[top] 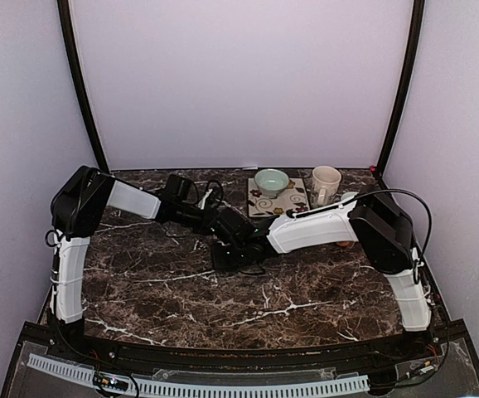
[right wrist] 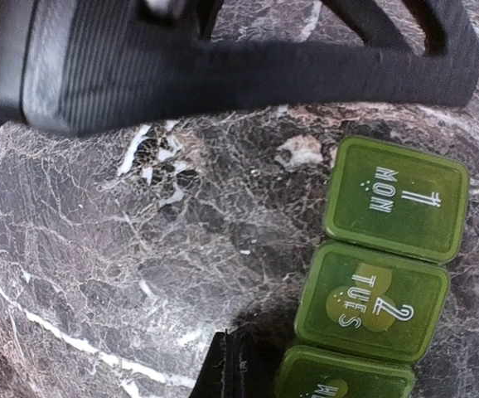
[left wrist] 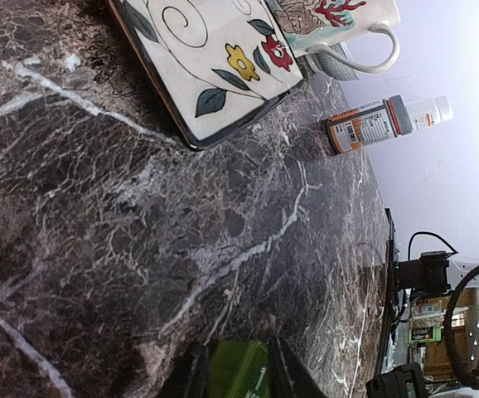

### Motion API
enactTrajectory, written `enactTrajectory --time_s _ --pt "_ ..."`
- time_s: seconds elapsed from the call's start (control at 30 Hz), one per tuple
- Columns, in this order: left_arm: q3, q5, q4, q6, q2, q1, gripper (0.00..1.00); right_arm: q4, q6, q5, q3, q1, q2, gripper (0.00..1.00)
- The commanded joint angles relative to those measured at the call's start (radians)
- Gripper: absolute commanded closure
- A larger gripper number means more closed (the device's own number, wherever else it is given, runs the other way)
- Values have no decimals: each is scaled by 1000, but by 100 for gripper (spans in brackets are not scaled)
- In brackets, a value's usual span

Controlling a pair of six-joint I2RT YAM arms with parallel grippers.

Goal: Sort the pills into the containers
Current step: Adjust the pill container at the center of the board.

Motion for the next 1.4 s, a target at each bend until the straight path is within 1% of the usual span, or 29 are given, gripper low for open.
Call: enactTrajectory --time_s 0.0,0.17,0.4,0.93,1.23,1.37 --pt "4 22 -11 27 -4 -12 74 -8 4 43 -7 -8 -12 100" --pt "-13 14 -18 28 -7 -13 75 -5 10 54 -51 -25 -49 100" --pt "-64 -11 14 8 -35 -15 75 -5 11 61 -98 -40 -90 100" --pt "-176 -92 77 -36 -110 -15 74 -25 8 86 -161 -51 -154 100" --pt "-199 -105 101 -55 -121 -15 74 -24 11 90 -184 -57 -169 100" --pt "-201 -113 104 -61 -127 -15 71 -24 5 77 -184 -57 -170 100"
